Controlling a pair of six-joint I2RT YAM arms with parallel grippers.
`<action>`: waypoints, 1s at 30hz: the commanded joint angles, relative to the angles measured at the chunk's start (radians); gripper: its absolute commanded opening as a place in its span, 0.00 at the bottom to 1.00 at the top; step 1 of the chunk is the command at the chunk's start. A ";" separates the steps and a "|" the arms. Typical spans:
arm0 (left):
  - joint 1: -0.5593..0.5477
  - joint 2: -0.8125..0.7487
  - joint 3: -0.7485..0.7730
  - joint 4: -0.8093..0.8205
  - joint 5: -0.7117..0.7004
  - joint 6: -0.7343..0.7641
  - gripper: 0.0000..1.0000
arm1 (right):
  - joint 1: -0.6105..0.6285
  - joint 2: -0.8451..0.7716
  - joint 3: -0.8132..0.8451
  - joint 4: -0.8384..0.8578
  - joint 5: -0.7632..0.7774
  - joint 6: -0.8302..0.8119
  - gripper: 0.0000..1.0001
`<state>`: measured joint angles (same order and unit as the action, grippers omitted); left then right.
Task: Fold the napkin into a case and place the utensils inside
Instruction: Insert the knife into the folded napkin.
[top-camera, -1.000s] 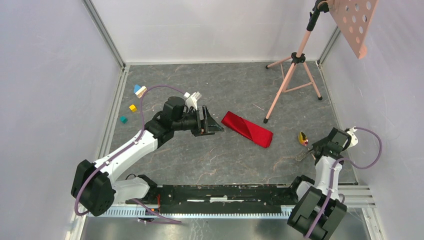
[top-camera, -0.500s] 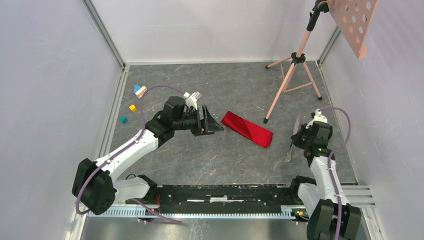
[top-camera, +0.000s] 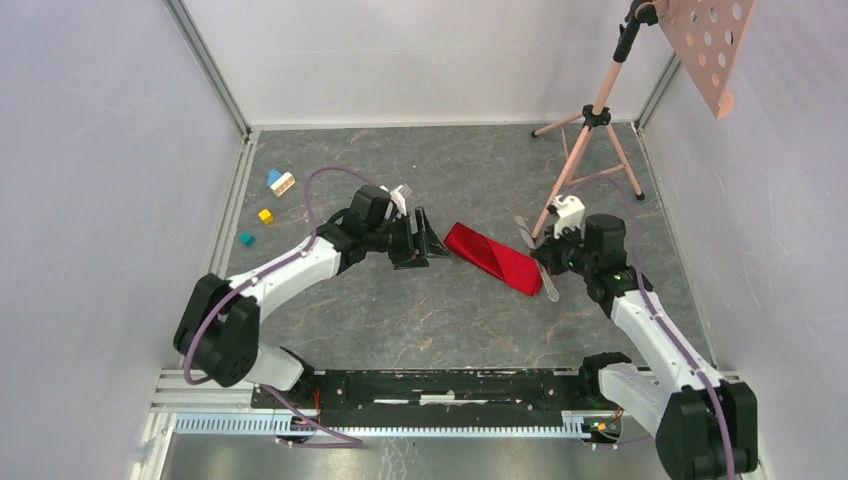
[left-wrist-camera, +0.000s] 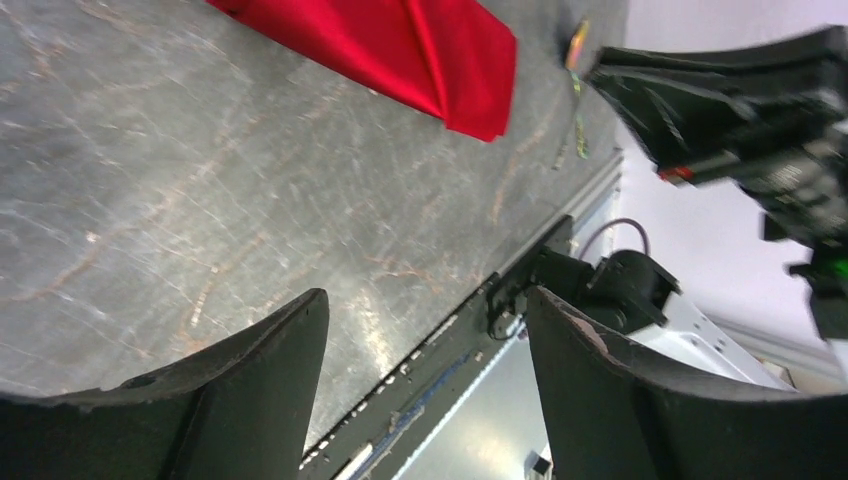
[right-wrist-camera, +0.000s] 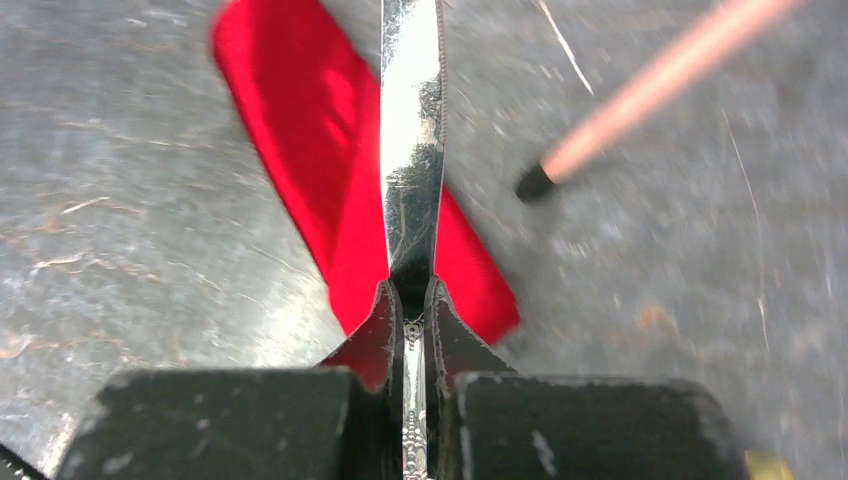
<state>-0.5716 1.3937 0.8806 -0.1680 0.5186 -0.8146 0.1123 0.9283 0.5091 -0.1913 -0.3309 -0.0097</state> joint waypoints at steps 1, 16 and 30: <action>0.003 0.096 0.091 -0.043 -0.087 0.077 0.77 | 0.084 0.102 0.128 0.175 -0.184 -0.136 0.00; 0.001 0.391 0.116 0.371 0.002 -0.201 0.31 | 0.227 0.584 0.370 0.530 -0.389 -0.049 0.01; 0.007 0.535 0.187 0.385 -0.022 -0.233 0.15 | 0.267 0.763 0.457 0.604 -0.424 -0.043 0.01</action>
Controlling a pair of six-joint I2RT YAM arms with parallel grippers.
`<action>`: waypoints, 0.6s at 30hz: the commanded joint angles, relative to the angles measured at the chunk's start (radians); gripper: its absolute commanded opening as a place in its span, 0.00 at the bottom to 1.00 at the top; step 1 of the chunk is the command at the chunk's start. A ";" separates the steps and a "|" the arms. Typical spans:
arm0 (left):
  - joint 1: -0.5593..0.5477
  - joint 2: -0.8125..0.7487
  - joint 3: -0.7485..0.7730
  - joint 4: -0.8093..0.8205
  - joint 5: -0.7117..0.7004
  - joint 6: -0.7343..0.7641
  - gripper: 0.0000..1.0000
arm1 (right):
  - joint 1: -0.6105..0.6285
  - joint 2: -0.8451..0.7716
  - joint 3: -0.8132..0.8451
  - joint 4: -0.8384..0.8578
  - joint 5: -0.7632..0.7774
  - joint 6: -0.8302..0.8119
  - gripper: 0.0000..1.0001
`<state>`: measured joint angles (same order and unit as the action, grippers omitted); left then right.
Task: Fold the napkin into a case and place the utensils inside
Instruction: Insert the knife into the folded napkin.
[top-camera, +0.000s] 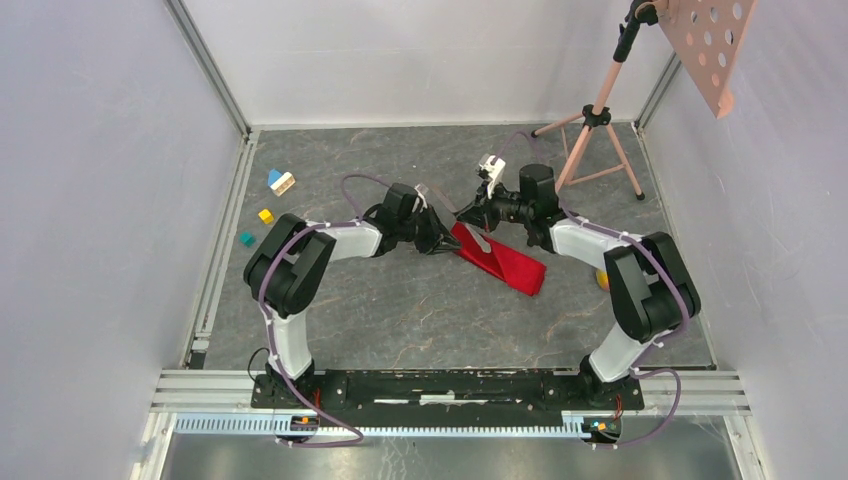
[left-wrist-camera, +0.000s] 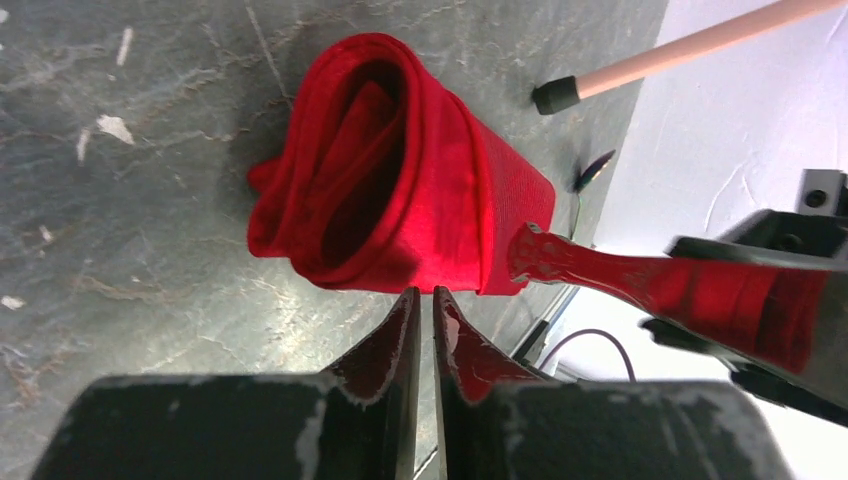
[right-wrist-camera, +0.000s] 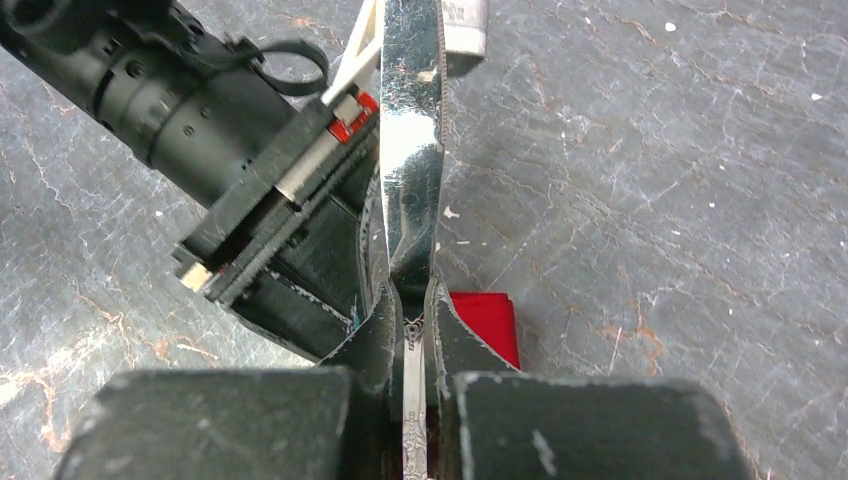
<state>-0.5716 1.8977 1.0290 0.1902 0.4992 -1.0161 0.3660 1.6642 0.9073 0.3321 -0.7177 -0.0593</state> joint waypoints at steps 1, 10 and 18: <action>0.010 0.036 0.039 0.022 -0.006 -0.029 0.15 | 0.018 0.035 0.063 0.081 -0.038 0.001 0.01; 0.029 0.058 0.030 -0.003 -0.014 -0.009 0.13 | 0.025 0.098 0.122 -0.021 -0.043 -0.097 0.01; 0.036 0.074 0.022 -0.008 -0.016 -0.007 0.13 | 0.026 0.134 0.156 -0.108 -0.045 -0.173 0.01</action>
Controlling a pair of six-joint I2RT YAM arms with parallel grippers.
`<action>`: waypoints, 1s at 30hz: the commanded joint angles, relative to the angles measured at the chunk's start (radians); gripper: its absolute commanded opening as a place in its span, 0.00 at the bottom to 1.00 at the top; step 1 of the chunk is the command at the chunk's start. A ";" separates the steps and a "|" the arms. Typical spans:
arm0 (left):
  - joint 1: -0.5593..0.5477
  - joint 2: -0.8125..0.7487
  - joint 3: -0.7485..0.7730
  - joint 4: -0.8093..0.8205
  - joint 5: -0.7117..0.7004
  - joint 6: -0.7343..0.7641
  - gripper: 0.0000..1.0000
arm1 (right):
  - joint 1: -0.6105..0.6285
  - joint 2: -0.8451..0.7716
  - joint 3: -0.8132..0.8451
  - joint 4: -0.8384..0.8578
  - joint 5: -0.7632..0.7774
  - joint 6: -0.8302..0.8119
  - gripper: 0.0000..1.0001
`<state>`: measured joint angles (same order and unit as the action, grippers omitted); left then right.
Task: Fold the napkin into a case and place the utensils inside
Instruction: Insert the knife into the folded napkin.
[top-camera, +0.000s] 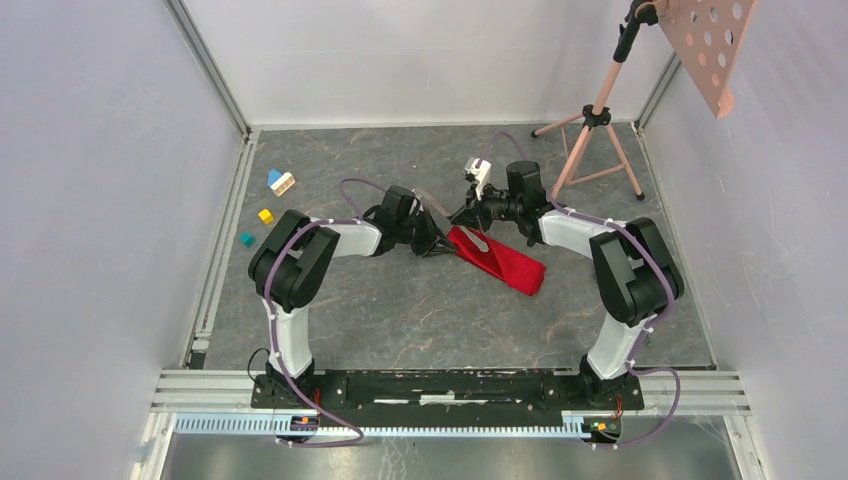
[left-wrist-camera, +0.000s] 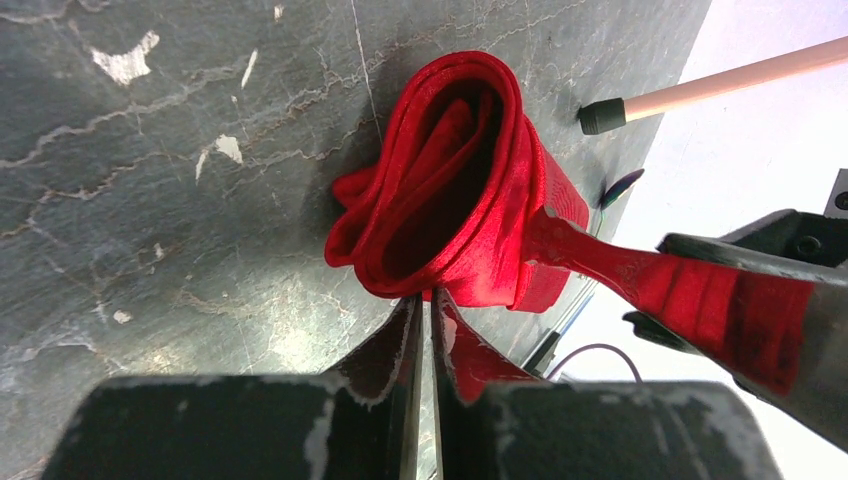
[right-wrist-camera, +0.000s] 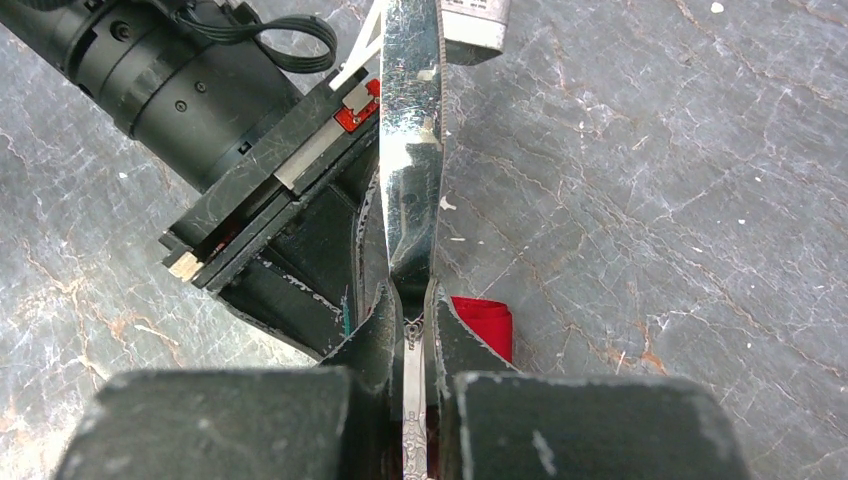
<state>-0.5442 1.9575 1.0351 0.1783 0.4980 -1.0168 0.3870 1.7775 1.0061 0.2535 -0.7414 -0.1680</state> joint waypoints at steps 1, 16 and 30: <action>0.008 0.014 0.014 0.004 -0.017 -0.008 0.13 | 0.004 0.026 0.059 -0.037 -0.022 -0.070 0.00; 0.009 0.022 0.006 0.004 -0.022 -0.011 0.12 | 0.013 0.012 0.063 -0.165 0.044 -0.152 0.01; 0.009 0.026 0.002 0.003 -0.031 -0.012 0.10 | 0.023 -0.067 -0.002 -0.246 0.138 -0.187 0.01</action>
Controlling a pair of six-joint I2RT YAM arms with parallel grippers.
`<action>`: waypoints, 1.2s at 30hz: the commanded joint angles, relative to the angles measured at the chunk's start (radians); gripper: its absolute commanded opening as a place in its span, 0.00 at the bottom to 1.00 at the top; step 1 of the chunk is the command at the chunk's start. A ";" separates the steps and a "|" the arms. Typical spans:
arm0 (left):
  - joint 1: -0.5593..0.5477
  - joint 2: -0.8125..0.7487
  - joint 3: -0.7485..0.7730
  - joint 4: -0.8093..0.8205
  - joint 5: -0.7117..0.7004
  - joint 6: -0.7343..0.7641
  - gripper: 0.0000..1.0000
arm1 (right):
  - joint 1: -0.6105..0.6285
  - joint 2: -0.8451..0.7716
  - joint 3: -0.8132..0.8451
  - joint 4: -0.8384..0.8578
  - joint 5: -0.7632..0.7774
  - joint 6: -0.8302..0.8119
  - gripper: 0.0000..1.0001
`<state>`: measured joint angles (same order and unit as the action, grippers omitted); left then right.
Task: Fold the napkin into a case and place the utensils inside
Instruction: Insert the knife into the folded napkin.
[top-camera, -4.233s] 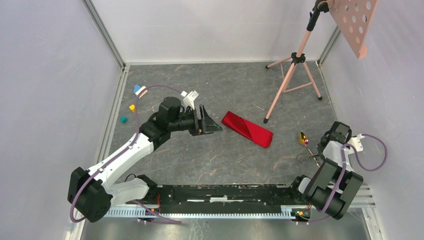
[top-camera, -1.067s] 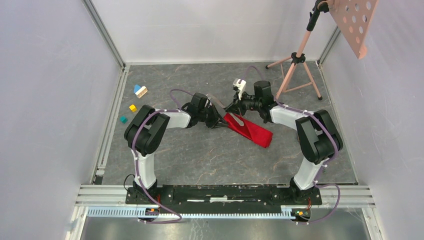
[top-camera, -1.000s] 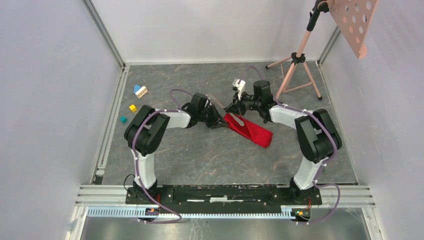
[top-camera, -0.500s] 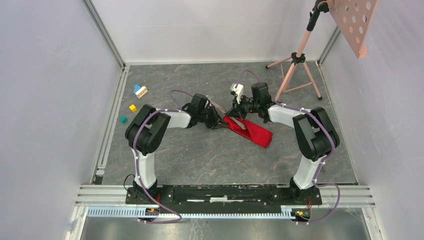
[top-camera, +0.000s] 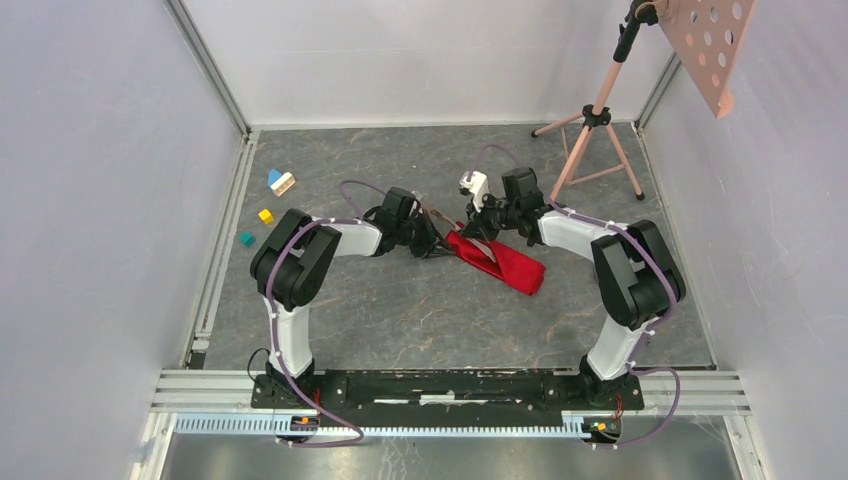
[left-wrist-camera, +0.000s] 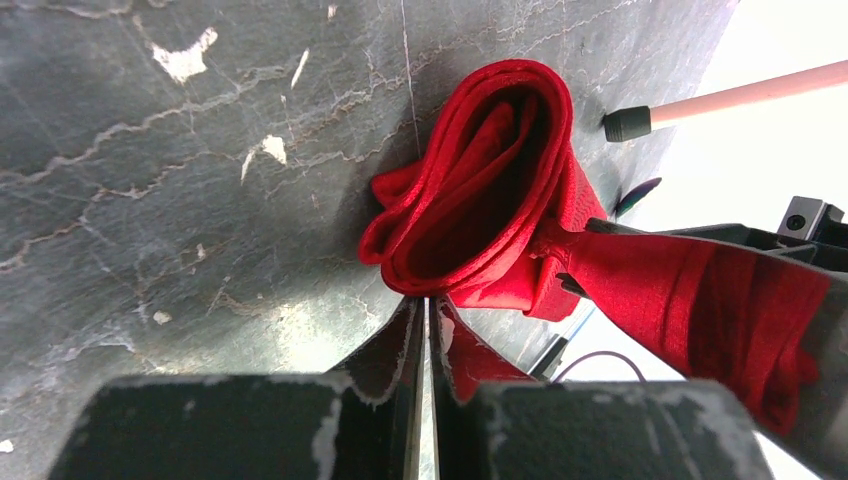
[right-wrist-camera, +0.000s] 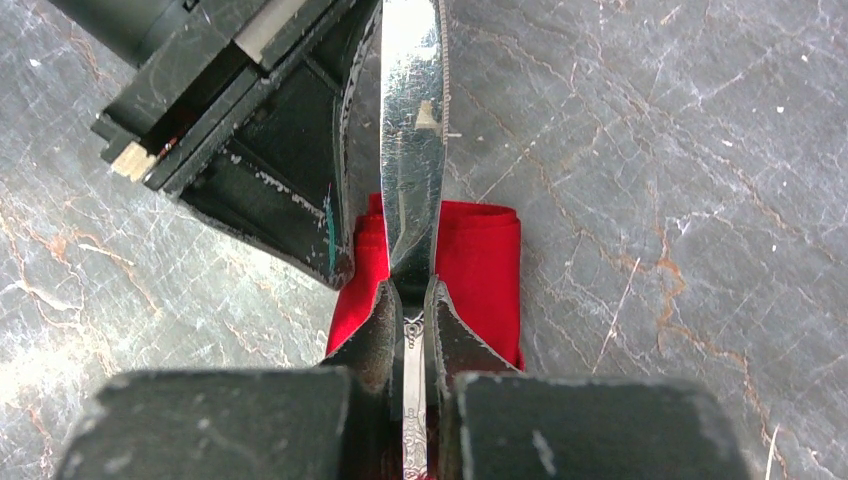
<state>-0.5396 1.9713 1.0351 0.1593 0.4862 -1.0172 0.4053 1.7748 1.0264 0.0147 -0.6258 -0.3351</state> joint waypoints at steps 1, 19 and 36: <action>0.004 0.012 0.002 0.022 -0.019 -0.012 0.10 | 0.005 -0.070 -0.029 -0.005 0.024 -0.019 0.00; 0.007 0.022 0.003 0.023 -0.020 -0.011 0.10 | 0.005 -0.177 -0.147 -0.013 0.110 0.019 0.00; 0.009 0.022 0.005 0.019 -0.020 -0.007 0.09 | 0.006 -0.206 -0.172 -0.129 0.247 -0.032 0.00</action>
<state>-0.5381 1.9869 1.0348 0.1593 0.4740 -1.0168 0.4061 1.6154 0.8577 -0.1078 -0.4198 -0.3500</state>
